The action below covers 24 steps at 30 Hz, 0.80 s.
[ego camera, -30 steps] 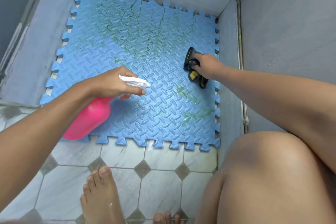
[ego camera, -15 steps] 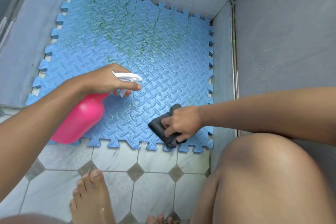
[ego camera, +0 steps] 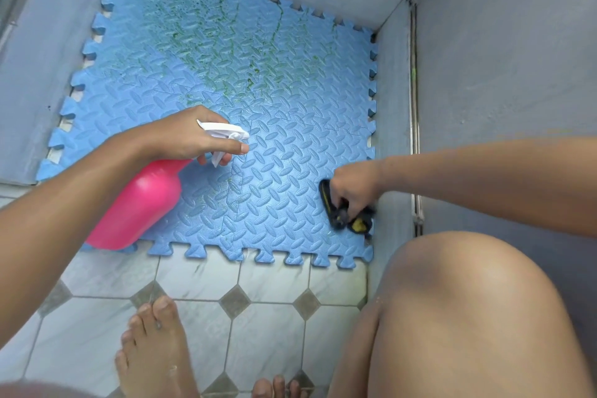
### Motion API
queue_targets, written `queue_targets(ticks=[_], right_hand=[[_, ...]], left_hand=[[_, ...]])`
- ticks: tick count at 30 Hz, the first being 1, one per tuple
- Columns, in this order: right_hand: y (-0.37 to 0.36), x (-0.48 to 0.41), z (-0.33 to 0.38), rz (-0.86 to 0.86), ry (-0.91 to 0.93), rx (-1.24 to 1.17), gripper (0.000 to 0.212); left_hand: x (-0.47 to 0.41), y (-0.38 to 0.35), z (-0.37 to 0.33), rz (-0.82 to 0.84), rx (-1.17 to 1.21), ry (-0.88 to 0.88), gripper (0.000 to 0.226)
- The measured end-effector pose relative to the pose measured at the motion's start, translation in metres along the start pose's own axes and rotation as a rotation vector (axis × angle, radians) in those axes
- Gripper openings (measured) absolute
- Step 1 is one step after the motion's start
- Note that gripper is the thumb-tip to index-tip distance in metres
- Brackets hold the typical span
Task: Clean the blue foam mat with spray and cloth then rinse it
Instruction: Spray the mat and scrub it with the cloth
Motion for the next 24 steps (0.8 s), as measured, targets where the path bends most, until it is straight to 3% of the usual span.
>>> queue_targets(ticks=[4,7,11,13,15,18,24], right_hand=[[-0.024,-0.011,0.053,-0.058,0.178,-0.012,0.025],[-0.006,-0.013,0.040,-0.259,0.168,-0.053,0.021],[0.047,-0.005,-0.041,-0.709,-0.303,-0.361,0.027],[0.055,0.004,-0.090,-0.819,-0.549,-0.535,0.030],[0.054,0.005,-0.116,-0.817,-0.651,-0.637,0.031],[0.057,-0.010,-0.118,-0.794,-0.650,-0.619,0.036],[0.075,-0.029,-0.102,-0.841,-0.625,-0.623,0.021]], left_hand=[[-0.002,0.000,0.001,0.000,0.005,0.031,0.053],[0.000,-0.001,0.001,0.008,0.008,0.050,0.048],[0.011,0.002,-0.005,-0.015,0.024,0.087,0.032],[0.021,0.001,-0.008,-0.008,0.010,0.113,0.028],[0.033,-0.003,-0.007,0.037,-0.014,0.161,0.025],[0.055,-0.006,0.004,0.074,-0.052,0.231,0.024],[0.099,0.006,0.037,-0.053,-0.062,0.293,0.026]])
Point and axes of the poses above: each hand's wrist, its own x-axis away from the middle knuckle, its own y-axis out of the back of the hand, z = x × y, the point moved 4 cm from there along -x, towards the middle knuckle, and after that the axes turned 6 degrees about z, right-handed, at the moved point
